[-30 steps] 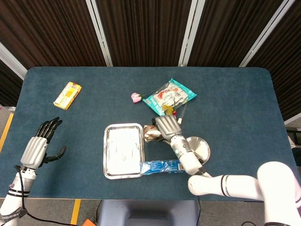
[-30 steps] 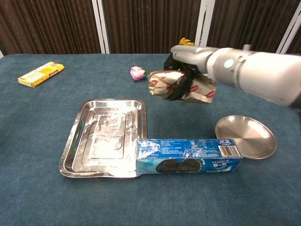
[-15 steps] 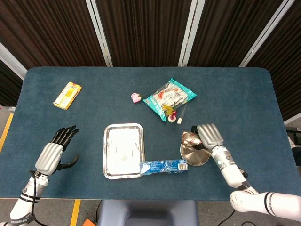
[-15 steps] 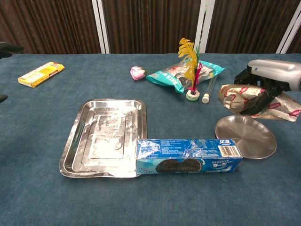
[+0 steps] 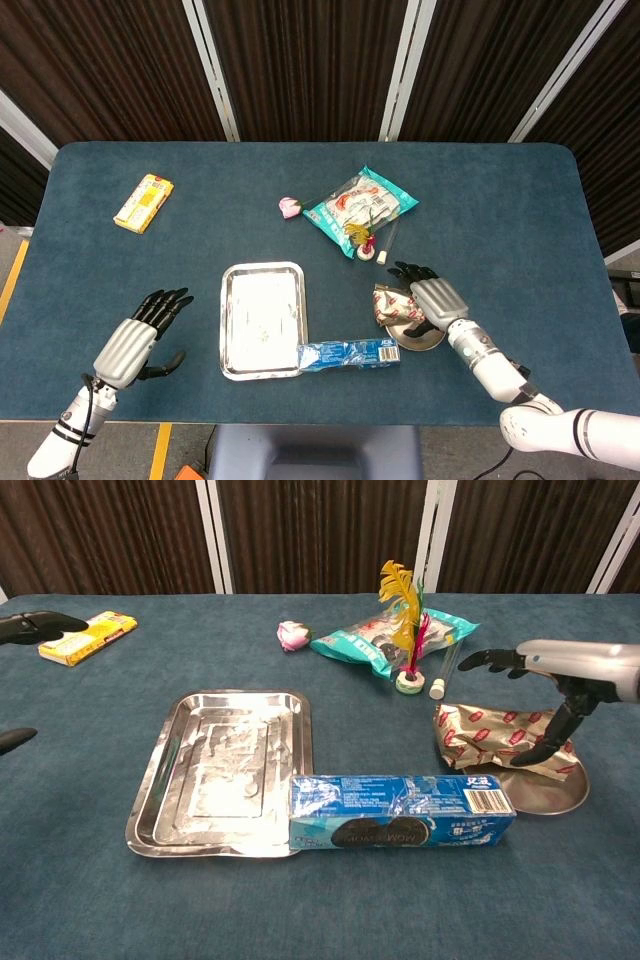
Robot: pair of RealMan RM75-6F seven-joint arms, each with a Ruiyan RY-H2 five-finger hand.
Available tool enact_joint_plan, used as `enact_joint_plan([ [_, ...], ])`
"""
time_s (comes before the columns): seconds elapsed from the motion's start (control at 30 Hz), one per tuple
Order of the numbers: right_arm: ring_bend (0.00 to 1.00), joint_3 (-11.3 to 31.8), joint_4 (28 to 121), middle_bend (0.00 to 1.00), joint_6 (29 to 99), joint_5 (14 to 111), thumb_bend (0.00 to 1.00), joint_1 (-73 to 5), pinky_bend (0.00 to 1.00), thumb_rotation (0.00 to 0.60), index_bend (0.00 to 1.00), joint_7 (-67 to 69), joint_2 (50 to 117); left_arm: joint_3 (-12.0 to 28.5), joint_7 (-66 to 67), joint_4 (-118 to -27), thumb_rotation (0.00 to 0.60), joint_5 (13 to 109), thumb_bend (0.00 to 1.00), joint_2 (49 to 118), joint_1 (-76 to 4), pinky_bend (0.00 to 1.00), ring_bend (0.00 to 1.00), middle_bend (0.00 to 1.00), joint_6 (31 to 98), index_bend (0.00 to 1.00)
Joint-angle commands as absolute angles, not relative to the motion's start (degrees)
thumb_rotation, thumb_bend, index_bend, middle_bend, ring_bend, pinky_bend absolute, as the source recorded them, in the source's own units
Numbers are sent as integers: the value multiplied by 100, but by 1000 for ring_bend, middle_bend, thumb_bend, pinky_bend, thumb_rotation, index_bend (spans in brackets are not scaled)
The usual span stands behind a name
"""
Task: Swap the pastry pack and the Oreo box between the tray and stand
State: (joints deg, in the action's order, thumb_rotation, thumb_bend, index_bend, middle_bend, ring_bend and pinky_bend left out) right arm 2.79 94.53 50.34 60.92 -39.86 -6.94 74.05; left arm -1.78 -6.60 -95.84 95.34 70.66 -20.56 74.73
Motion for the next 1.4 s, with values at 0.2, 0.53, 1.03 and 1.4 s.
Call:
enact_joint_plan([
  [0.2, 0, -517, 10433, 0, 7801, 8335, 215, -1953, 71, 600, 0, 490, 5717, -379, -441, -9947, 600, 9806, 380, 7140, -2369, 0, 0, 0, 6870, 0],
  [0.53, 0, -607, 9308, 0, 8871, 8580, 215, -870, 31, 600, 0, 1791, 5718, 33, 643, -9881, 600, 9384, 380, 8345, -3033, 0, 0, 0, 5799, 0],
  [1.03, 0, -367, 8750, 0, 8595, 8769, 215, -807, 31, 600, 0, 3278, 5378, 660, 1437, -8503, 600, 8311, 373, 10684, -3713, 8, 0, 0, 5212, 0],
  [1.4, 0, -251, 8677, 0, 8452, 8850, 215, -771, 31, 600, 0, 3420, 5356, 854, 1814, -7351, 600, 8083, 372, 11503, -4012, 257, 160, 183, 5340, 157],
])
